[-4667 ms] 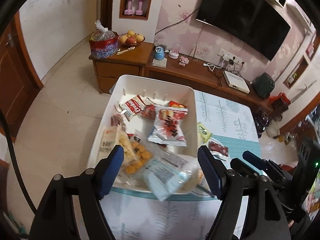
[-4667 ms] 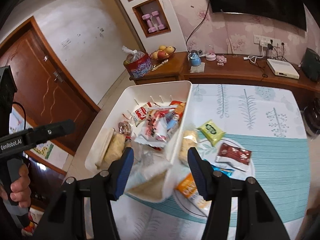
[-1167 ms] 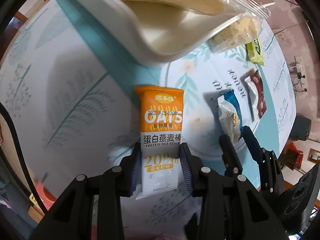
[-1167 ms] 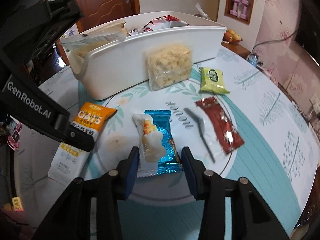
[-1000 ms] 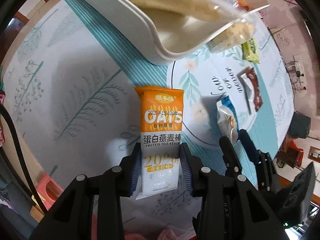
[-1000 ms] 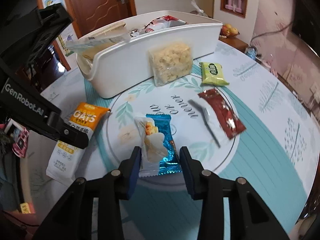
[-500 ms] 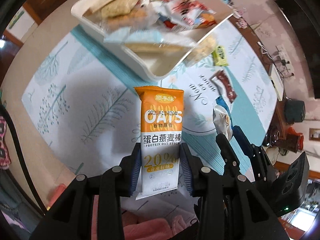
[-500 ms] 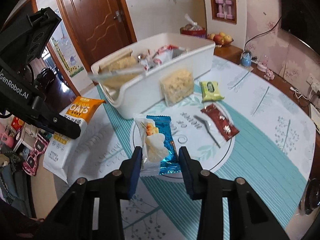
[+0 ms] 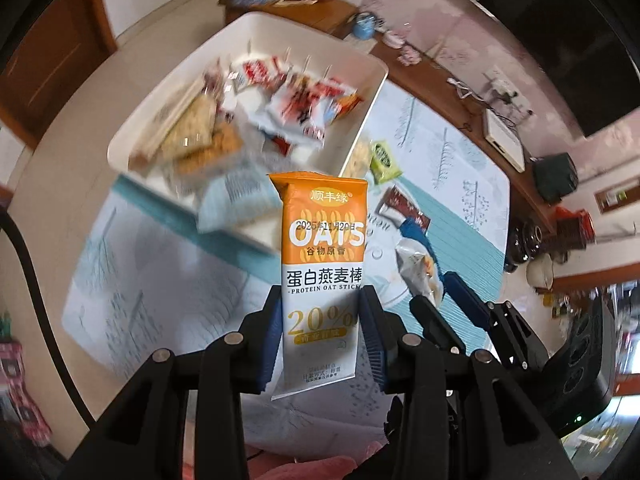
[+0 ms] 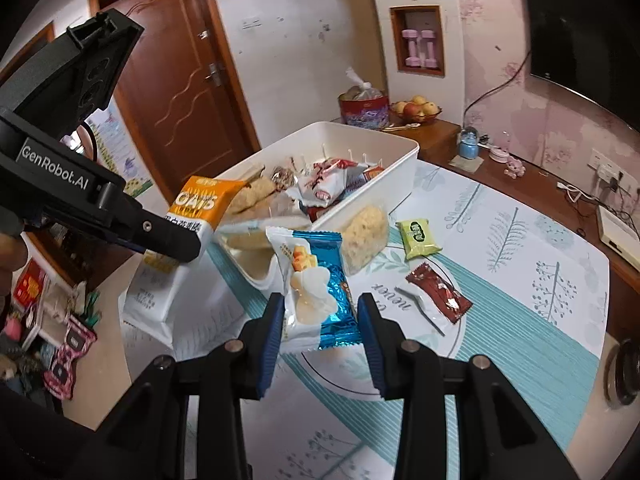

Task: Organize snacks
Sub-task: 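Carry both snacks over the white tray and open both tools, then withdraw both tools from the tray toward the remaining packets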

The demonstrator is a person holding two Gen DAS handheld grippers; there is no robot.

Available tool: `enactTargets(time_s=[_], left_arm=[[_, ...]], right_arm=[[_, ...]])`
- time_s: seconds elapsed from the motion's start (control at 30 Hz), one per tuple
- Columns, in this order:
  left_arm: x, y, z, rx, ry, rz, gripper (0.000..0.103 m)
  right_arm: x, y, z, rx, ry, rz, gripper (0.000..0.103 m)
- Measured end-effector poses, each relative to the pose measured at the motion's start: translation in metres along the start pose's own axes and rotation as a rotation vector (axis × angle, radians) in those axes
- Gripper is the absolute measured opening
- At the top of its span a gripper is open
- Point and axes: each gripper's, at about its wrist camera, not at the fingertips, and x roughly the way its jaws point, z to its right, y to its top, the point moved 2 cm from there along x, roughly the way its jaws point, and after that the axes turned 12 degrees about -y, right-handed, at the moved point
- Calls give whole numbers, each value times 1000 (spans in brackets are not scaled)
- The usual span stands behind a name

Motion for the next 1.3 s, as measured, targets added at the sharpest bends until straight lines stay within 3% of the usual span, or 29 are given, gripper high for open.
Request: enactTargets(time_s=[0.23, 0.47, 1.03, 1.17, 1.3], left_arm=[[-24, 27, -13, 159, -17, 49, 36], [-43, 57, -35, 254, -103, 77, 36], [-50, 106, -81, 337, -47, 139, 39], [-55, 108, -85, 341, -50, 150, 52], [-55, 110, -86, 333, -60, 155, 53]], right_arm=[[7, 22, -29, 99, -34, 22, 38], [20, 42, -57, 162, -65, 52, 38], [62, 70, -87, 331, -115, 104, 39], [67, 67, -91, 338, -122, 85, 39], [62, 65, -94, 333, -135, 76, 39]])
